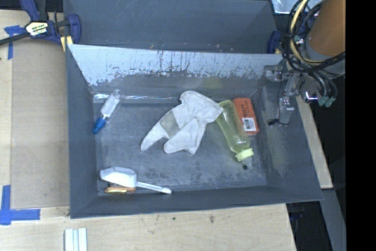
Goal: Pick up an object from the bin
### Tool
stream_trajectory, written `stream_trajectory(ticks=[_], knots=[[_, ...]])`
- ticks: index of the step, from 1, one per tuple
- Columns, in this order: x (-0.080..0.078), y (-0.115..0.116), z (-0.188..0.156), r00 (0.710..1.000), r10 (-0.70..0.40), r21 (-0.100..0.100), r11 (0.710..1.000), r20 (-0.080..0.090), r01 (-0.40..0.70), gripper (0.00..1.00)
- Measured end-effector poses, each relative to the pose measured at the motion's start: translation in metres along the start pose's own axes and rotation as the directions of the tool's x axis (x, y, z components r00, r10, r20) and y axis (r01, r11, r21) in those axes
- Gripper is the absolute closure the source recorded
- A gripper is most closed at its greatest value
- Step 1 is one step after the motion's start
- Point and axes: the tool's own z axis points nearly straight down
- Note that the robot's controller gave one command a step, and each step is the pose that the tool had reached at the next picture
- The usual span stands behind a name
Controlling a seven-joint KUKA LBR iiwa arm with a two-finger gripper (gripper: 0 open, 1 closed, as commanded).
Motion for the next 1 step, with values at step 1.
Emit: stream_trajectory(ticks=[1], knots=[[-0.0013,0.0005,-0.0051,1.0,-0.002,0.001,1.0,0.008,0.002,0.0]])
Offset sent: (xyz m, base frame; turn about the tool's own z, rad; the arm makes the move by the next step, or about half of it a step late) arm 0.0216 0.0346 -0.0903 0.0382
